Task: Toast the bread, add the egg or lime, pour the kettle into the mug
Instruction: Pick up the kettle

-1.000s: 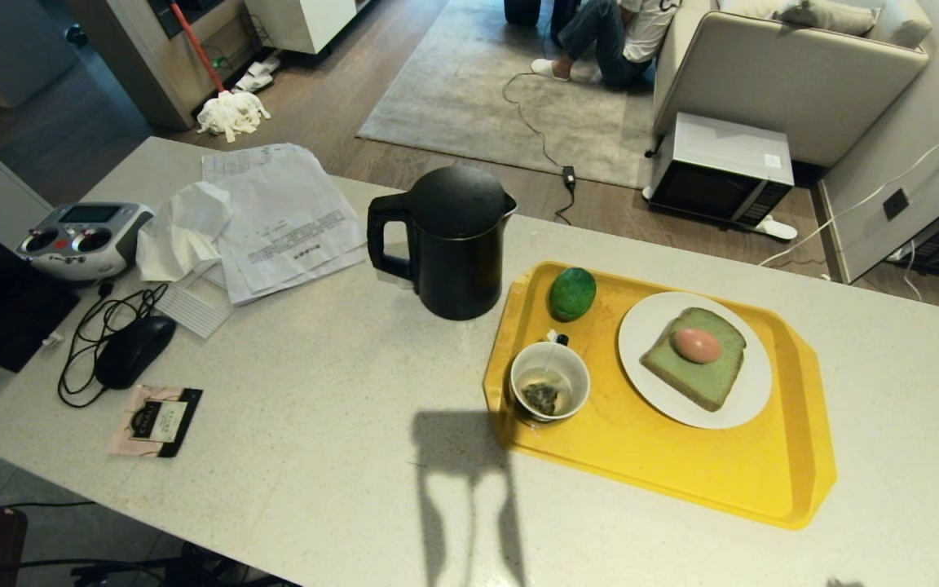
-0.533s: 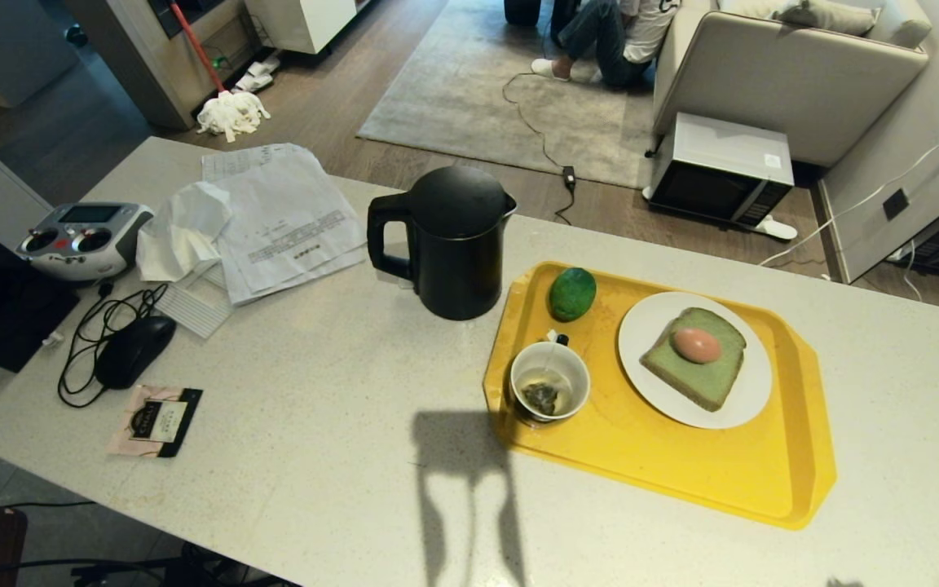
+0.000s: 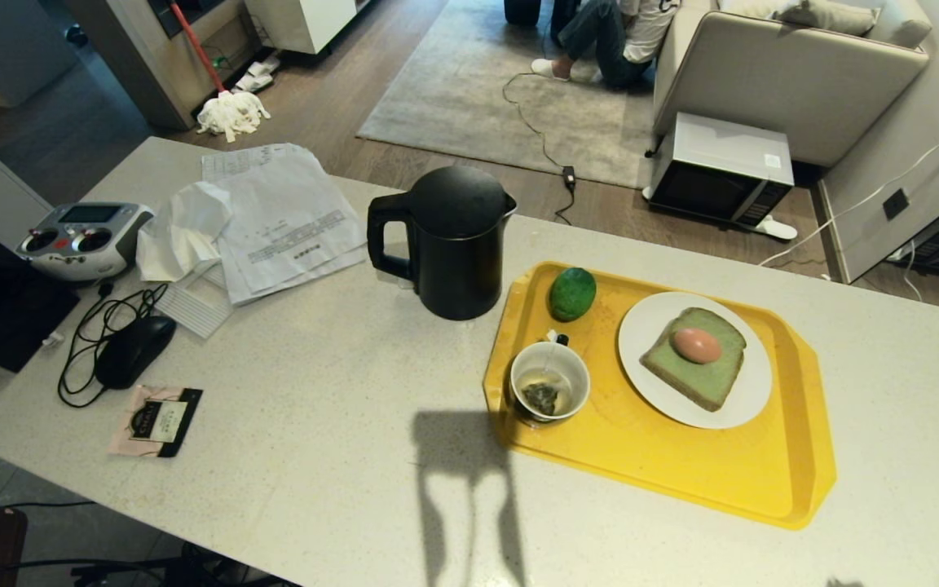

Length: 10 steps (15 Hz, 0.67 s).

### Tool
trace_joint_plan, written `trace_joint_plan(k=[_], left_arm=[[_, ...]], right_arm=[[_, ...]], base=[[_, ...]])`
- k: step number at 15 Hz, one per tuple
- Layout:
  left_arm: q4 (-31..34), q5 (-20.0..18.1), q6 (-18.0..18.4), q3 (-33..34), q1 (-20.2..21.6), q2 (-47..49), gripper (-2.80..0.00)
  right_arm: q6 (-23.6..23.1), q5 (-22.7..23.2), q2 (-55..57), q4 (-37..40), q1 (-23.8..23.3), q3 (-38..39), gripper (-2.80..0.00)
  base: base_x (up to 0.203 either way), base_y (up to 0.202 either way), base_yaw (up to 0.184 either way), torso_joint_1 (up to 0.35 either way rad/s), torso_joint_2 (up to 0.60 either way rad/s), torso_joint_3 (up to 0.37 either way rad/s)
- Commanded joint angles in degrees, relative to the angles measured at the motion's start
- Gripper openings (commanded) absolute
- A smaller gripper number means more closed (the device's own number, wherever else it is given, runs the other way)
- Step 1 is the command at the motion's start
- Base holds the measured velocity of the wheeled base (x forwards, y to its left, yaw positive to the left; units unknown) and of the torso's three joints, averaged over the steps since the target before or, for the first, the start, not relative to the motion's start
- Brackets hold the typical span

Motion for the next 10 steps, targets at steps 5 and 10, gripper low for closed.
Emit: trace_joint_plan(k=[5, 10], left_arm=[[0.0, 0.0, 0.0, 0.0, 0.0, 0.0, -2.80], [0.0, 0.0, 0.0, 0.0, 0.0, 0.0, -2.80]], right_arm=[[-0.1, 0.0, 0.1, 0.1, 0.0, 0.0, -2.80], [-0.1, 0.0, 0.1, 0.1, 0.0, 0.0, -2.80]], base=[[0.000, 0.000, 0.000, 0.000, 0.00, 0.000], [0.000, 0.000, 0.000, 0.000, 0.00, 0.000]])
